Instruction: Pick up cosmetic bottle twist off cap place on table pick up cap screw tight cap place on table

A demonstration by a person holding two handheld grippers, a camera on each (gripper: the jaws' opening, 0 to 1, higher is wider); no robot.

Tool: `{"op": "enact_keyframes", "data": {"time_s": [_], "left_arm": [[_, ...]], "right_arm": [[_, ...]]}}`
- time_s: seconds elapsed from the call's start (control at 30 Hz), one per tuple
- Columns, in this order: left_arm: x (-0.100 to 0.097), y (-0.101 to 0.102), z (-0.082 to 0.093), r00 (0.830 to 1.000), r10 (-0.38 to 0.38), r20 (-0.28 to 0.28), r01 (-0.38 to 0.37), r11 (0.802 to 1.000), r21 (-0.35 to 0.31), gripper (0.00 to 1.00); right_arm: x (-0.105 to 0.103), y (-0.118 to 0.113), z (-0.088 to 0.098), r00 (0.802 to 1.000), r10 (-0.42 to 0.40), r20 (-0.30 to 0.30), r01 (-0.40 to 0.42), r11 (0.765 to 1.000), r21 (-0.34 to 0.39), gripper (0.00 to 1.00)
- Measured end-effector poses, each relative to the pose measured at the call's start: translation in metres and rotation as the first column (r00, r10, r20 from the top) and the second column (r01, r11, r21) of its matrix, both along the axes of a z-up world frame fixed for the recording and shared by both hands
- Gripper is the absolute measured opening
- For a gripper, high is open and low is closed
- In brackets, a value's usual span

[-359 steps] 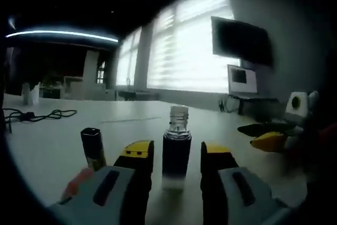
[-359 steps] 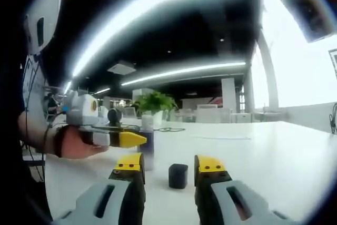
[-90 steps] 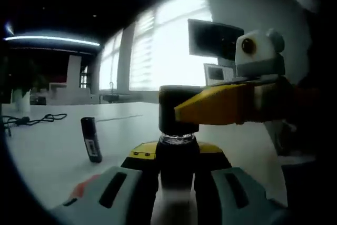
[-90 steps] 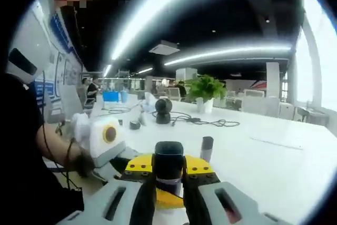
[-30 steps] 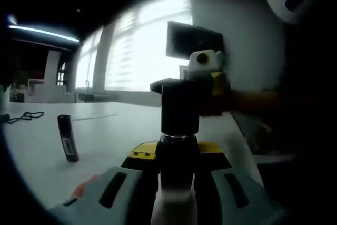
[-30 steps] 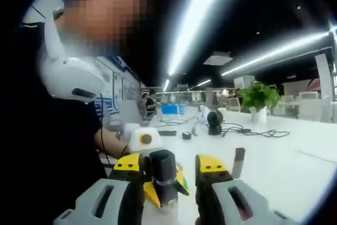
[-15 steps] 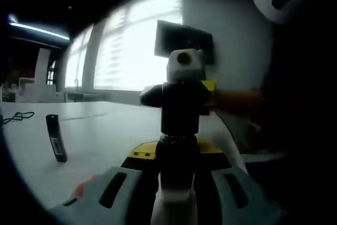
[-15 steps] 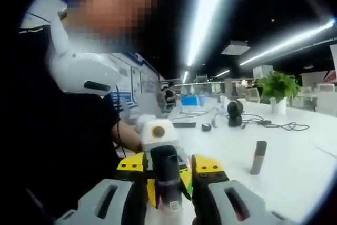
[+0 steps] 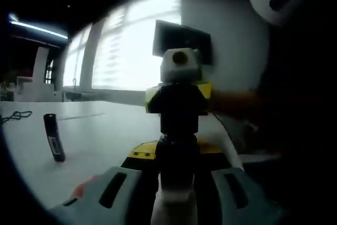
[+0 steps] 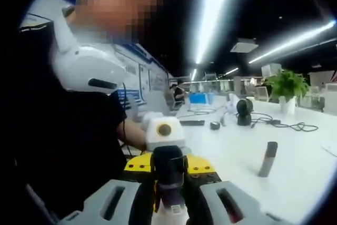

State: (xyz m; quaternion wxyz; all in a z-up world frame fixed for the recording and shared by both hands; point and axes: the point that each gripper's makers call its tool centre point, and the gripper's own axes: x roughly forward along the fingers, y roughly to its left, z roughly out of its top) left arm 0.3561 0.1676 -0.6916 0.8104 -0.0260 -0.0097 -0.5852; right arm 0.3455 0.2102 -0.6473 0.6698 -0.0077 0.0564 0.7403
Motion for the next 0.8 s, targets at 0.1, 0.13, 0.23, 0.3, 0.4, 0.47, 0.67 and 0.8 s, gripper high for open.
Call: {"op": "enact_keyframes", "data": {"time_s": [0.1, 0.13, 0.23, 0.3, 0.4, 0.47, 0.67, 0.8], "left_arm": [[0.003, 0.001, 0.001, 1.0, 0.023, 0.008, -0.023, 1.0, 0.002, 0.15], [0.004, 0.001, 0.001, 1.0, 0.029, 0.007, -0.029, 1.0, 0.002, 0.15], [0.007, 0.002, 0.001, 0.999, 0.043, 0.011, -0.043, 0.999, 0.002, 0.15], [0.01, 0.003, 0.001, 0.998, 0.059, 0.012, -0.059, 0.998, 0.001, 0.15], [0.014, 0.004, 0.001, 0.996, 0.083, 0.016, -0.083, 0.997, 0.002, 0.15], [0.017, 0.005, 0.001, 0.994, 0.104, 0.018, -0.105, 0.995, 0.002, 0.15], [0.025, 0.009, 0.002, 0.988, 0.155, 0.027, -0.155, 0.988, 0.005, 0.15], [0.029, 0.011, 0.002, 0.983, 0.182, 0.031, -0.183, 0.983, 0.006, 0.15]], "right_arm": [[0.004, 0.0, 0.0, 0.999, -0.038, 0.011, 0.038, 0.999, 0.003, 0.14], [0.005, -0.001, 0.0, 0.999, -0.049, 0.012, 0.049, 0.999, 0.003, 0.14], [0.006, 0.0, 0.0, 0.997, -0.078, 0.025, 0.078, 0.997, 0.002, 0.14], [0.009, 0.0, 0.0, 0.993, -0.109, 0.045, 0.11, 0.994, -0.003, 0.14], [0.013, 0.001, 0.0, 0.985, -0.162, 0.067, 0.163, 0.987, -0.011, 0.14], [0.016, 0.001, 0.0, 0.978, -0.192, 0.079, 0.194, 0.981, -0.011, 0.14], [0.024, 0.003, 0.001, 0.952, -0.29, 0.095, 0.292, 0.956, -0.01, 0.14], [0.027, 0.005, 0.001, 0.931, -0.346, 0.116, 0.35, 0.937, -0.011, 0.14]]}}
